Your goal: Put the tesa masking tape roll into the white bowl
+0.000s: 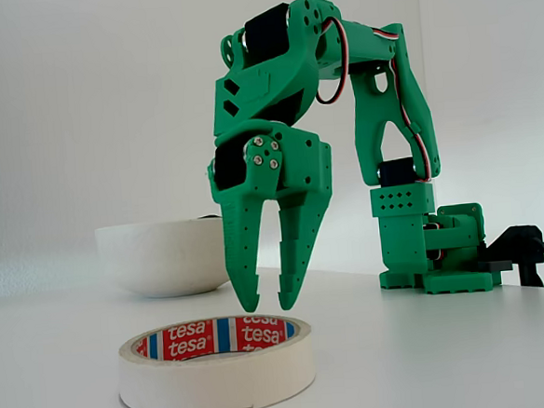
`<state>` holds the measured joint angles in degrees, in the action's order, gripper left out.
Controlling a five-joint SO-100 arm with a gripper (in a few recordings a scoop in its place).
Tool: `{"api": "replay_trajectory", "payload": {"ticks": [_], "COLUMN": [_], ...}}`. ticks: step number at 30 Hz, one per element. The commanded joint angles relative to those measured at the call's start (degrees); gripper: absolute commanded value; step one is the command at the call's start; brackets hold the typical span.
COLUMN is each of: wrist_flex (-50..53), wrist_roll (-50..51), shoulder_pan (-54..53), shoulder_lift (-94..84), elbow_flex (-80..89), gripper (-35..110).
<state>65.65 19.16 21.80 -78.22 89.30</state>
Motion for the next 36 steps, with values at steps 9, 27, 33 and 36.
{"api": "replay_trajectory", "payload": {"ticks": [9, 27, 33, 36], "wrist_flex": [4.4, 0.7, 3.4, 4.8], "wrist_roll": [3.3, 2.0, 1.0, 0.6], "shoulder_pan": [4.2, 2.3, -1.4, -2.3], "shoulder_lift": [-1.1, 0.6, 1.1, 1.1], "elbow_flex": [-2.5, -3.3, -7.6, -9.2], "gripper": [9, 12, 12, 12]}}
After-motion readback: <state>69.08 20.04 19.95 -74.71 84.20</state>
